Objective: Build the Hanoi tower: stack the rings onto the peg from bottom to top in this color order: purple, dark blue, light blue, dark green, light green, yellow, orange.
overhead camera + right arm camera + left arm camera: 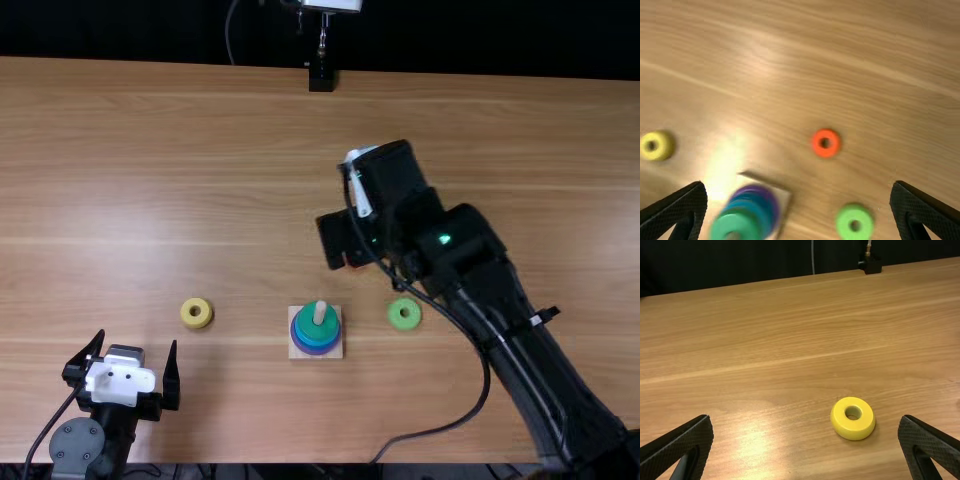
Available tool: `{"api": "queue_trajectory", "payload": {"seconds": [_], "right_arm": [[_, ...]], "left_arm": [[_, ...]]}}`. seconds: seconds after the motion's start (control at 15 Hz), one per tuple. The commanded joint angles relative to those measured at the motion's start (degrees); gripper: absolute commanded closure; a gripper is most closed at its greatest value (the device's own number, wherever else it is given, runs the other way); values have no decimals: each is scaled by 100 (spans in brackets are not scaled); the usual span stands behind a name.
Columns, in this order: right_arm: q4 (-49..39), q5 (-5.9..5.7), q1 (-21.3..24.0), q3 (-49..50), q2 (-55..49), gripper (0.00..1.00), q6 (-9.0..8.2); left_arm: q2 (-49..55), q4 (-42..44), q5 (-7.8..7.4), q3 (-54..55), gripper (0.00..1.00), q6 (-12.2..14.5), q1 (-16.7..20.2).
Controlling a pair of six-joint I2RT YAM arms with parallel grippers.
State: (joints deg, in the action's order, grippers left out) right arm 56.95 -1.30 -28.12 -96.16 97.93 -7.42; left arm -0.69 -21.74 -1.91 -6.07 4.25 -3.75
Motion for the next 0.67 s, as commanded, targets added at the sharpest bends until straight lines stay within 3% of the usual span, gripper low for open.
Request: {"api": "queue_trajectory", "payload": {"seconds": [0.0,0.47,0.53,0.6], "right_arm": [[7,-81,184,431,-20,0,-38],[-732,-60,826,2550,-169,0,-60],[-1027,-49,957,2787,-178,0,-239],[-1385,-49,1019,3024,-195,0,-545]], "left_arm": [[69,-484,-30,607,0,39,14],[69,-484,-41,607,0,39,14],[69,-484,-30,607,0,39,14],[69,-484,-30,607,0,39,14]]}}
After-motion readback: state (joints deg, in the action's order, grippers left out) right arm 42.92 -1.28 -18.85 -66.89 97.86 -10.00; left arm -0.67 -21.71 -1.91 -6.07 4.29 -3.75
